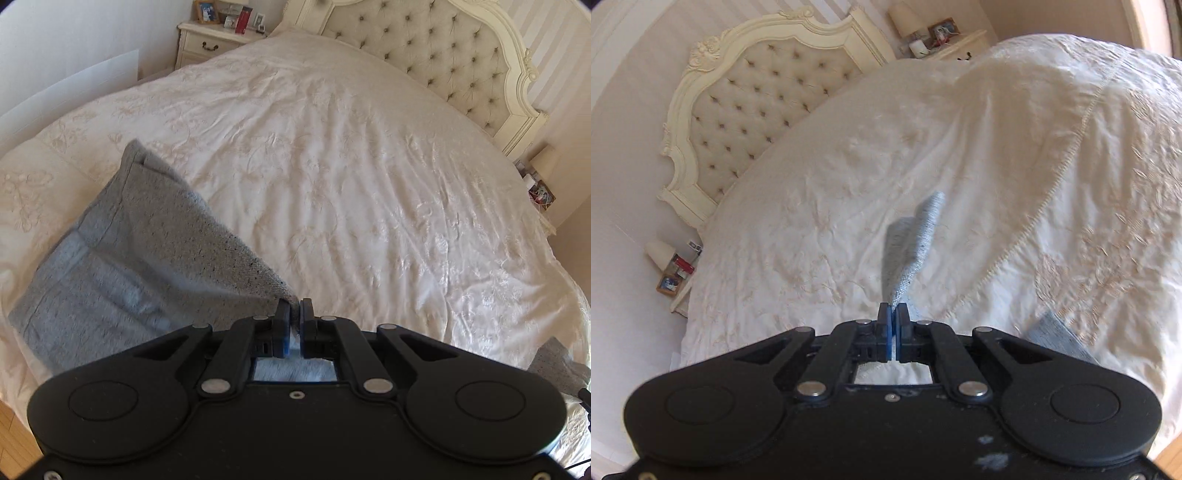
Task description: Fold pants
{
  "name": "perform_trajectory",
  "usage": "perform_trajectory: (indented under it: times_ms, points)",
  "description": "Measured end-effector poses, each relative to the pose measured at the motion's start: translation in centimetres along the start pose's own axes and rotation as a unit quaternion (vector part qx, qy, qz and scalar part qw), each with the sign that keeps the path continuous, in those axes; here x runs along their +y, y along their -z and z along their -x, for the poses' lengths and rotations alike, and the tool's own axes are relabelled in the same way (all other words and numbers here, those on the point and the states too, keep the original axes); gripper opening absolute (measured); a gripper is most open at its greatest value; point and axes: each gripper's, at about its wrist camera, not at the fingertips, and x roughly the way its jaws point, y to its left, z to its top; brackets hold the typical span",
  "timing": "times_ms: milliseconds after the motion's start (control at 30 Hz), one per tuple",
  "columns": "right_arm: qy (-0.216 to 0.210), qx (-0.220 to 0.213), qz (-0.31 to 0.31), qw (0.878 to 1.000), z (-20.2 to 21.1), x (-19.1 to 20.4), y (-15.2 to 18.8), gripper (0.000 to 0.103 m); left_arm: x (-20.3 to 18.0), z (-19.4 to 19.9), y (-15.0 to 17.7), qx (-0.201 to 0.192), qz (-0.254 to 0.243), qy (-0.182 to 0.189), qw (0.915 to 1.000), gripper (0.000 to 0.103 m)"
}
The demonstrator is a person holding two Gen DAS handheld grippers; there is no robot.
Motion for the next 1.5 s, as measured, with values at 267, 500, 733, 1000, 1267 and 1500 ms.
perform_trajectory:
  times_ms: [267,500,733,1000,1267,1500]
  points:
    - [0.162,0.152,-0.021,0.975,-6.2,-8.5,10.1,0.003,6.4,-8.5,11.3,0.19,0.062,-0.105,0.9742,0.005]
    - [0.129,0.132,-0.012,0.983,-3.8,-8.1,8.2,0.012,5.4,-9.2,10.8,0.181,0.048,-0.106,0.9766,0.005]
    - [0.129,0.139,-0.045,0.981,-5.7,-10.8,4.6,0.027,3.9,-10.6,10.4,0.181,0.041,-0.123,0.9749,0.005]
    - [0.097,0.187,-0.094,0.973,-8.9,-13.1,4.5,0.029,4.4,-10.4,11.1,0.174,0.06,-0.134,0.9737,0.005]
    - [0.129,0.083,0.047,0.987,-4.0,-9.0,3.2,0.004,3.6,-10.4,11.4,0.162,0.069,-0.136,0.975,0.006]
    - [0.191,0.165,0.04,0.967,-5.7,-12.0,5.3,0.012,4.1,-10.9,11.5,0.167,0.069,-0.138,0.9738,0.006]
